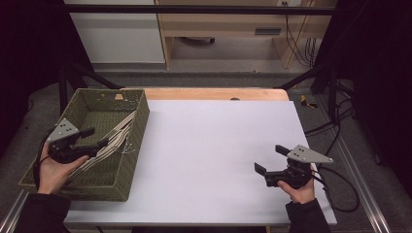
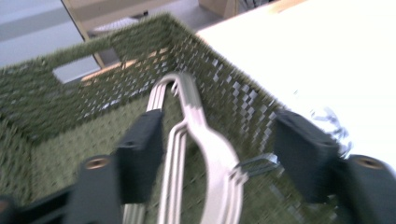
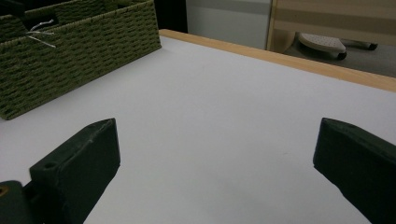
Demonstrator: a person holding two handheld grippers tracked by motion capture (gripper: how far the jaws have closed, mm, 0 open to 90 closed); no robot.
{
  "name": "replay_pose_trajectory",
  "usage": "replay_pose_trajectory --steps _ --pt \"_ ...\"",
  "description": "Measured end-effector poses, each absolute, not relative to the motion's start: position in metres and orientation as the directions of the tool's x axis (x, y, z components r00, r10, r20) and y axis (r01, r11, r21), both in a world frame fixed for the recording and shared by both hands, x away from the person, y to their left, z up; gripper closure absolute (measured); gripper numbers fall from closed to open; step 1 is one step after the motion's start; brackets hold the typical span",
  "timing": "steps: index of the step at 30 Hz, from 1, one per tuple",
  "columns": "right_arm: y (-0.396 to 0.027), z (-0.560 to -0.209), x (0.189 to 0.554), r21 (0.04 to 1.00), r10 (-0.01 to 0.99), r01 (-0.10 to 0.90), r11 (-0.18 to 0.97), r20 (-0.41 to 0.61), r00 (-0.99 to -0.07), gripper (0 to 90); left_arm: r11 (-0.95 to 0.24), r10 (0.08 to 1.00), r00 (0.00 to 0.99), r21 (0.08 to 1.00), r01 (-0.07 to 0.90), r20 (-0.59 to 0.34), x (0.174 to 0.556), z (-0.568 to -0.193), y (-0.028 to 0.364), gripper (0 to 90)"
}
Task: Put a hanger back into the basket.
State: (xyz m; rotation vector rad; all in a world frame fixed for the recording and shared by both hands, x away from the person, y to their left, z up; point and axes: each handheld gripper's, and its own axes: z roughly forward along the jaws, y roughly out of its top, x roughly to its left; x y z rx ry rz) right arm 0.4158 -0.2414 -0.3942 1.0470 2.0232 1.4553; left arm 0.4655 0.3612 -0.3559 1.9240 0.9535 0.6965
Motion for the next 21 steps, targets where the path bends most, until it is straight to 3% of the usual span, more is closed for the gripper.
replay_pose_trajectory --steps 4,5,8,21 --pt "-0.241 -0.394 0.416 0.933 0.781 0.323 0.162 0.079 -0.619 1.4 -0.323 0.825 0.56 0.882 0.343 0.084 0.461 -0.352 0.347 72.3" --pt "-0.241 -0.394 0.416 0.933 0.781 0.322 0.162 0.078 -0.62 1.4 -0.321 0.824 0.56 0.882 0.346 0.08 0.461 -0.352 0.343 72.3" --pt "-0.241 -0.394 0.416 0.933 0.779 0.322 0.164 0.077 -0.622 1.4 -0.345 0.814 0.574 0.866 0.361 0.085 0.461 -0.354 0.323 87.2" --pt "-0.242 -0.393 0.415 0.935 0.779 0.317 0.16 0.077 -0.622 1.4 -0.432 0.8 0.588 0.796 0.424 0.121 0.48 -0.368 0.281 90.0"
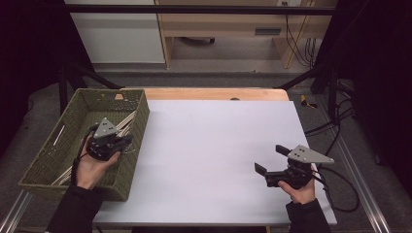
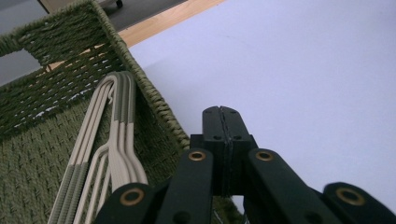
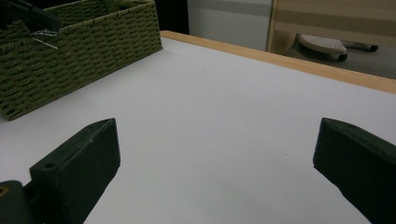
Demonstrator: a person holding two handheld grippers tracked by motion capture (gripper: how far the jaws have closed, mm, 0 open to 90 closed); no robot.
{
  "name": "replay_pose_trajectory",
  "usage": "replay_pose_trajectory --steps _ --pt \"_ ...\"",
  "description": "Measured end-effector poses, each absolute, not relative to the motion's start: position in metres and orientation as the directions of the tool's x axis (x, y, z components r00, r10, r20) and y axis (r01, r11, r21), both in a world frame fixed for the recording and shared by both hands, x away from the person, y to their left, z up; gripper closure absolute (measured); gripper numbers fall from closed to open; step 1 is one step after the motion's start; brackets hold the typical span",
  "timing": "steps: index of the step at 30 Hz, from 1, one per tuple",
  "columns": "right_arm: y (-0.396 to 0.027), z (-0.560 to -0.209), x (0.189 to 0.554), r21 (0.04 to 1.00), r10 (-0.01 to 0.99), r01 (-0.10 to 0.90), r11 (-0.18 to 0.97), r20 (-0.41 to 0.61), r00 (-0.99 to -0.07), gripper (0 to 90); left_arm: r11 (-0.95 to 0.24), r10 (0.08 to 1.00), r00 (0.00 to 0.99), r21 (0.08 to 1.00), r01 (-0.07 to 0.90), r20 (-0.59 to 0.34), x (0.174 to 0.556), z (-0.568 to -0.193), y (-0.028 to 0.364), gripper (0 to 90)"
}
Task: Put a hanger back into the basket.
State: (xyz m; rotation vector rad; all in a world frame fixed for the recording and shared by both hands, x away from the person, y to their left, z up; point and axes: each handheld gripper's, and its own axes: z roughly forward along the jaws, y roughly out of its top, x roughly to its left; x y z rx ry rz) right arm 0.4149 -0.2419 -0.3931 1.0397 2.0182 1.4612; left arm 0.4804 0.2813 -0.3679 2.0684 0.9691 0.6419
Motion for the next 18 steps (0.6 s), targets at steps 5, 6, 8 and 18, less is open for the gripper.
replay_pose_trajectory --steps 5,6,8,18 --pt "-0.242 -0.392 0.415 0.936 0.78 0.316 0.158 0.078 -0.621 1.4 -0.396 0.796 0.595 0.841 0.369 0.113 0.47 -0.358 0.273 86.1" --pt "-0.243 -0.392 0.414 0.935 0.78 0.317 0.155 0.081 -0.62 1.4 -0.392 0.792 0.599 0.848 0.358 0.113 0.466 -0.355 0.271 82.9" --pt "-0.244 -0.392 0.414 0.937 0.778 0.311 0.16 0.074 -0.624 1.4 -0.362 0.787 0.608 0.873 0.326 0.099 0.46 -0.351 0.264 73.4" --pt "-0.246 -0.389 0.411 0.944 0.781 0.298 0.139 0.08 -0.619 0.9 -0.262 0.739 0.673 0.935 0.237 0.036 0.434 -0.353 0.224 34.3"
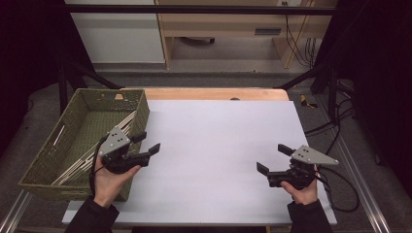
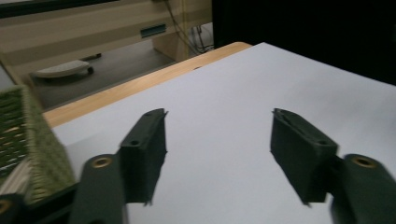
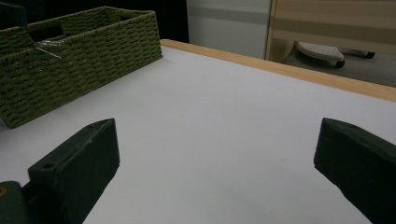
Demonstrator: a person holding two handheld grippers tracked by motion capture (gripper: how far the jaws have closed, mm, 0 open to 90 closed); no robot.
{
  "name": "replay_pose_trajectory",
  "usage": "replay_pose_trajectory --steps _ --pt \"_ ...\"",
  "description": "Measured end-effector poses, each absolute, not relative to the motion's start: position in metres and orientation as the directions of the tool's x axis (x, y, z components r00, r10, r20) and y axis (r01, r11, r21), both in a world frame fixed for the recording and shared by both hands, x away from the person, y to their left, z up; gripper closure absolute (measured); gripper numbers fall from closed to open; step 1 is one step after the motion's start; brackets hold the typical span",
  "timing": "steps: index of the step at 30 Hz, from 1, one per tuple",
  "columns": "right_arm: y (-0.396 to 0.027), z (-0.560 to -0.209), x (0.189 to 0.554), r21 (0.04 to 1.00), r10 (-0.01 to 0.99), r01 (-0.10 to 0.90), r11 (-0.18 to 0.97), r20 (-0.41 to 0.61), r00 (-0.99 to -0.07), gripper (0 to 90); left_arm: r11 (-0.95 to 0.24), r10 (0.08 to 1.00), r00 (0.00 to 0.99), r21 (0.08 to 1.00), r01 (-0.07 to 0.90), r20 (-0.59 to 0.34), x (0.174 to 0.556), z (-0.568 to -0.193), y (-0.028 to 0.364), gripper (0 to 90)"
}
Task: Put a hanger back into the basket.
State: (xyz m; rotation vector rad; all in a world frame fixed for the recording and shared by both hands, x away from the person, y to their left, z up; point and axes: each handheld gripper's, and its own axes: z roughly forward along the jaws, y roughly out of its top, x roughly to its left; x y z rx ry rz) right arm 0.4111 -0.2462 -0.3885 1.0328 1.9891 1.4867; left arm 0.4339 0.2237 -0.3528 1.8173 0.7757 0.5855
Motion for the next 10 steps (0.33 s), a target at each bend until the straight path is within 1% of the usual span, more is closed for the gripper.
replay_pose_trajectory --steps 2,4,5,6,8,10 --pt "-0.247 -0.388 0.41 0.945 0.782 0.297 0.135 0.083 -0.618 0.9 -0.252 0.723 0.691 0.939 0.234 0.022 0.43 -0.36 0.217 25.3" --pt "-0.247 -0.388 0.41 0.946 0.781 0.293 0.135 0.08 -0.619 0.9 -0.253 0.713 0.701 0.939 0.233 0.018 0.429 -0.364 0.214 21.9" --pt "-0.248 -0.388 0.41 0.948 0.779 0.288 0.138 0.076 -0.623 0.9 -0.254 0.703 0.711 0.939 0.231 0.015 0.427 -0.369 0.211 18.0" --pt "-0.248 -0.388 0.41 0.948 0.779 0.288 0.138 0.076 -0.623 0.9 -0.254 0.703 0.711 0.939 0.231 0.015 0.427 -0.369 0.211 17.1" --pt "-0.248 -0.388 0.409 0.948 0.781 0.291 0.132 0.081 -0.62 0.8 -0.255 0.699 0.715 0.938 0.233 0.013 0.426 -0.374 0.209 11.8" --pt "-0.249 -0.388 0.409 0.948 0.781 0.289 0.133 0.079 -0.62 0.8 -0.247 0.704 0.71 0.939 0.239 0.004 0.425 -0.376 0.208 10.0"
